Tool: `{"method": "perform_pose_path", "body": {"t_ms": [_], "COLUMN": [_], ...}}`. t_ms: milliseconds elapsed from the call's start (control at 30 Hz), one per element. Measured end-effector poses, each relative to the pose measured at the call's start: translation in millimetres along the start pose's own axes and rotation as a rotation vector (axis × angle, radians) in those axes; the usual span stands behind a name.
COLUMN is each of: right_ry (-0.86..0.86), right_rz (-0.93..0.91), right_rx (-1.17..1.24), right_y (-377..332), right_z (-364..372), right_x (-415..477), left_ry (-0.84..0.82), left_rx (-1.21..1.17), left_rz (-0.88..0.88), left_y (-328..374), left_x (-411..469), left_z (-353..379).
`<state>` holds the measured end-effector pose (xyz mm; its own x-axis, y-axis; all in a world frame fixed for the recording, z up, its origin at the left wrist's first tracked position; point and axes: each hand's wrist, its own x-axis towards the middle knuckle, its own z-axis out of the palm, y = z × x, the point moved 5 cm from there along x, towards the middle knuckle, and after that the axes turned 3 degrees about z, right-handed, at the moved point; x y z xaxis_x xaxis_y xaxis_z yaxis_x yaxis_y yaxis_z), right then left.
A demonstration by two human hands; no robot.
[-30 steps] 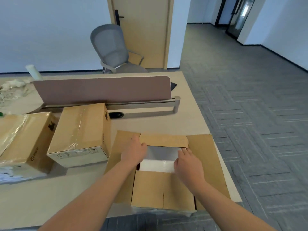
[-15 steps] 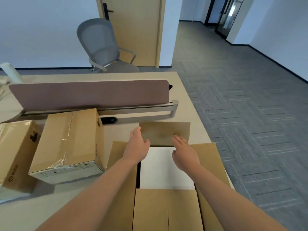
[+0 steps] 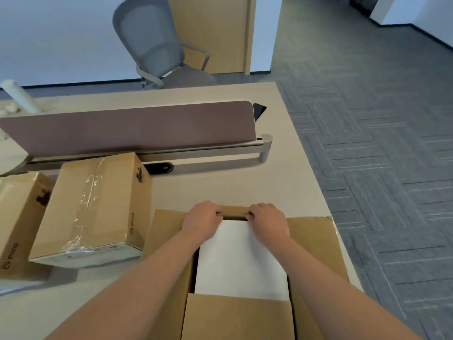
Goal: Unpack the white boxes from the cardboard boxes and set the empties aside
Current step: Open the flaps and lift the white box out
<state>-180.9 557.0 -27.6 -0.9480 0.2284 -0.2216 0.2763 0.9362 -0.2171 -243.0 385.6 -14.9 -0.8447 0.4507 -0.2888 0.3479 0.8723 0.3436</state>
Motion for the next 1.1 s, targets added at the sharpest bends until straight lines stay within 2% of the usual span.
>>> {"method": "perform_pose_path", "body": {"t_ms": [167, 400, 600, 733, 867, 967, 1100], "right_ry": [-0.014, -0.043, -0.081, 0.014, 0.053, -0.031, -0.155], "right_rz": [-0.003, 0.028, 0.063, 0.105, 0.182, 0.239, 0.207], "right_rx": [-0.025, 0.043, 0.012, 0.105, 0.095, 0.058, 0.046], "right_y": [1, -2, -13, -22, -18, -12, -12], "right_z": [5, -2, -21, -34, -26, -13, -1], "right_x": [3, 0, -15, -54, -117, -159, -200], "left_ry": [0.042, -0.005, -0.047, -0.007, -0.039, -0.071, -0.108], "left_rx": [0.004, 0.002, 0.006, -0.058, -0.120, -0.115, -0.078], "left_rz": [-0.038, -0.055, 0.092, 0.142, 0.168, 0.163, 0.140], "left_y": [-5, -1, 10, 10, 14, 16, 20], "left_x": [9, 8, -30, -61, -93, -118, -146], "left_z": [6, -3, -4, -10, -3, 7, 22]}}
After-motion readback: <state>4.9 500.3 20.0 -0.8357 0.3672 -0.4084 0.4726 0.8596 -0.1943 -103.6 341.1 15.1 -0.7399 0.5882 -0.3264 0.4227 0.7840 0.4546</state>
